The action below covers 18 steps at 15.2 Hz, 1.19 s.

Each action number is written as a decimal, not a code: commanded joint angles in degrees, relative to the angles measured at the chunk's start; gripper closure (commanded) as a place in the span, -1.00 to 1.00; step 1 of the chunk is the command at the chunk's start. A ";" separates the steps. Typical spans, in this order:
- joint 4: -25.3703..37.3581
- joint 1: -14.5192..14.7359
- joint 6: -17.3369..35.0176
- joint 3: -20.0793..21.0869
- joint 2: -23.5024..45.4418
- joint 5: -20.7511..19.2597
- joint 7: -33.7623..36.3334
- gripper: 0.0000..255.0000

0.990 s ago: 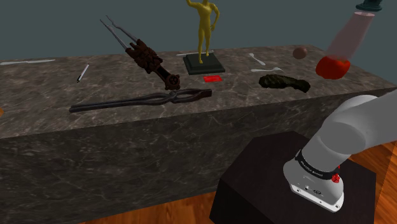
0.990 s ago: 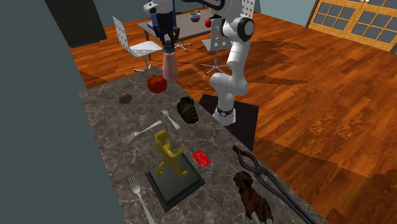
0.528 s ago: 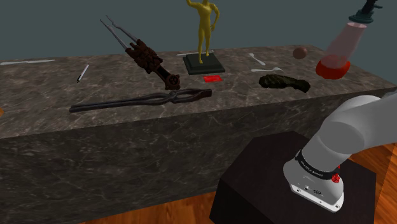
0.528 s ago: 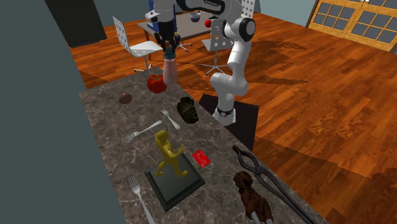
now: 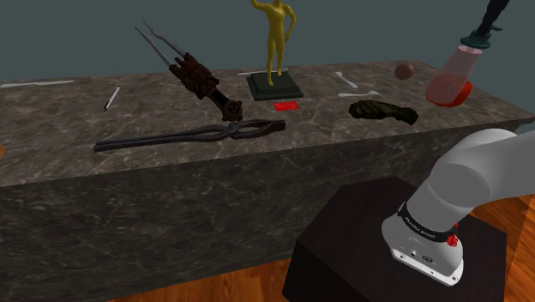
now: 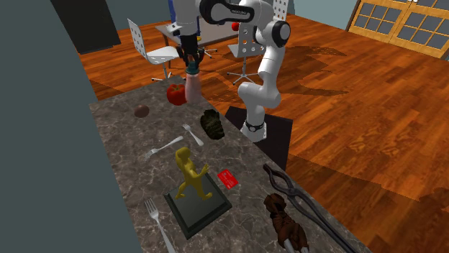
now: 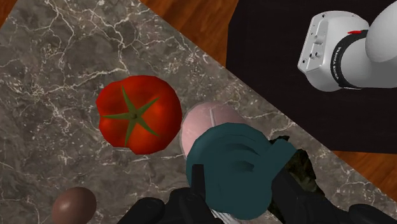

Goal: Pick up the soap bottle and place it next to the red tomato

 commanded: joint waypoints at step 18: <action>-9.12 -0.99 5.78 -0.91 -3.39 -1.43 1.64 -1.00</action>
